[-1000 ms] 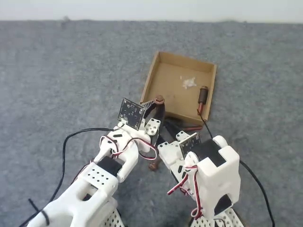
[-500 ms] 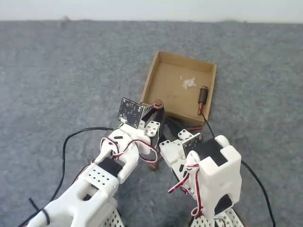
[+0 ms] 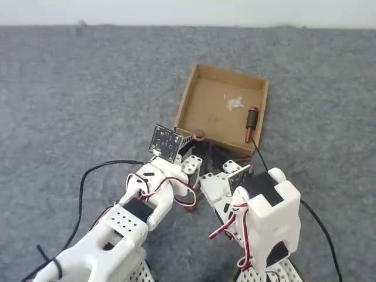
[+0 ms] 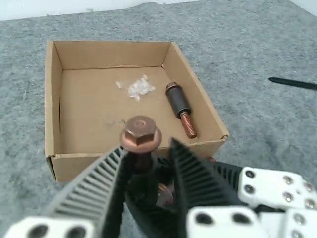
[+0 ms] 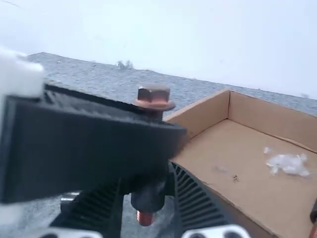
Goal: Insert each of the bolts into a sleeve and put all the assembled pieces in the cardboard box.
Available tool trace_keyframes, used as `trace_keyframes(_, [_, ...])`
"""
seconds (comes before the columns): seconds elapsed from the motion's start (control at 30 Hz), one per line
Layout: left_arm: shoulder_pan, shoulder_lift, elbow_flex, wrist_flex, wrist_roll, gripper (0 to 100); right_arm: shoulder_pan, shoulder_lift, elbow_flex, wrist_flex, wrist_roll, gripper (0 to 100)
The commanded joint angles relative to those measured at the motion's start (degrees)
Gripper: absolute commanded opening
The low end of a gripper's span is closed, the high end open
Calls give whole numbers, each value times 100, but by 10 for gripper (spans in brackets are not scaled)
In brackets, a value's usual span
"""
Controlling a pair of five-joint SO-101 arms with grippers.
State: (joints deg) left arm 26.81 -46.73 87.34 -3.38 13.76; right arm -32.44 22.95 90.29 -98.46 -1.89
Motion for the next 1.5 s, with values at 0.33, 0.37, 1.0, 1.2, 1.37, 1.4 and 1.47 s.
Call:
trace_keyframes(0.33, [-167, -53, -40, 79, 26, 130, 127, -127, 97, -189, -18, 6])
trace_keyframes(0.37, [-158, -53, -66, 202, 26, 131, 127, -127, 97, -189, -18, 6])
trace_keyframes(1.0, [-404, -62, -171, 334, 79, 258, 127, -127, 79, -154, -18, 6])
trace_keyframes(1.2, [-404, -88, -189, 325, 202, 273, 127, -127, 79, -145, -18, 6])
trace_keyframes(1.37, [-404, -712, -57, 431, 299, 273, 127, -127, 70, -145, -18, 6])
trace_keyframes(1.4, [-404, -914, -13, 536, 308, 273, 127, -127, 70, -145, -18, 6])
trace_keyframes(1.47, [-413, -1389, 48, 853, 308, 273, 127, -127, 70, -145, -18, 6])
